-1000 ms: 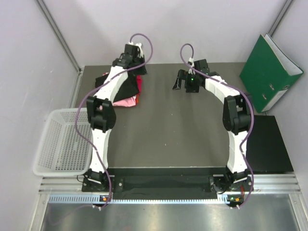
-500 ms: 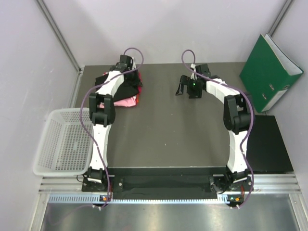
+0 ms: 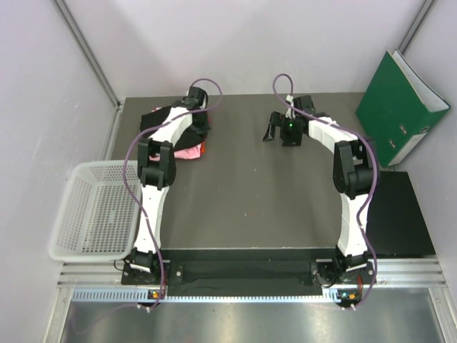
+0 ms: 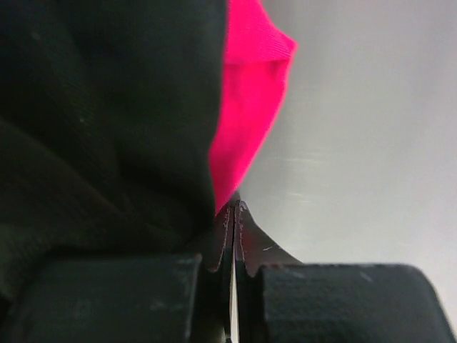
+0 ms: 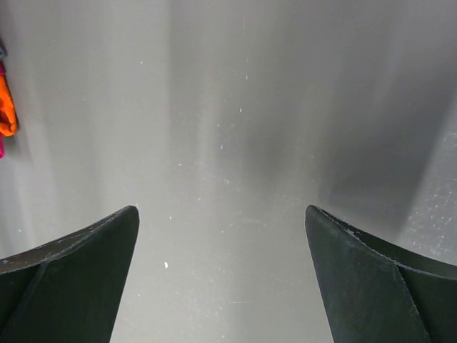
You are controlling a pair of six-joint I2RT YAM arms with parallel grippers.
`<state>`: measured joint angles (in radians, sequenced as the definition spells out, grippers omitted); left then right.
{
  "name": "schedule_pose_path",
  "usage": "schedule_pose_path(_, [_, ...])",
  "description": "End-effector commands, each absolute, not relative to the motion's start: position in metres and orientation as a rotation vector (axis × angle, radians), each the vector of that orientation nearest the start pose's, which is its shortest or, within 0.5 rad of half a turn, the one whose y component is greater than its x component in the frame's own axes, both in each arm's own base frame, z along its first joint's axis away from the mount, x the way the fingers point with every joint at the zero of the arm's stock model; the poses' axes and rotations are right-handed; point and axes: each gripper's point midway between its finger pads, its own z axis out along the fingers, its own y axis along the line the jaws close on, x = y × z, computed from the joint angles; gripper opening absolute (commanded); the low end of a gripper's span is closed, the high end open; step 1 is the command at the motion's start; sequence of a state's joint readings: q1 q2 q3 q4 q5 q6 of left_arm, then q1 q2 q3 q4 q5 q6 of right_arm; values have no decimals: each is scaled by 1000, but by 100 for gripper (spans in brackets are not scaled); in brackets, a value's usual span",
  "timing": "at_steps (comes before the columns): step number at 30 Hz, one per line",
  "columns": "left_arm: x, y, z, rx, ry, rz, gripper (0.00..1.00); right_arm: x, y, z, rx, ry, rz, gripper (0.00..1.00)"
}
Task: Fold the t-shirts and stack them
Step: Put the neatly folded tshirt into the corner of the board with the left arm
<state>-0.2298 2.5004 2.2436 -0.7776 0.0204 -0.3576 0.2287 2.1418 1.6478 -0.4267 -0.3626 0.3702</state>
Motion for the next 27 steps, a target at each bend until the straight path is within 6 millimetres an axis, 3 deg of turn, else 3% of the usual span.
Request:
schedule_pose_path(1, [544, -75, 40, -192, 2647, 219, 0, 492, 190, 75, 24, 2497, 716, 100])
schedule_pose_path(9, [537, -32, 38, -235, 2661, 364, 0, 491, 190, 73, 24, 2498, 727, 100])
schedule_pose_path(18, [528, 46, 50, -398, 2626, 560, 0, 489, 189, 74, 17, 2503, 730, 100])
schedule_pose_path(23, [520, 70, 45, -486, 2631, 604, 0, 488, 188, 73, 16, 2509, 730, 100])
schedule_pose_path(24, [516, 86, 45, -523, 2625, 642, 0, 487, 188, 72, 14, 2511, 731, 100])
schedule_pose_path(27, [510, 103, 44, -591, 2620, 678, 0, 487, 188, 72, 14, 2511, 731, 100])
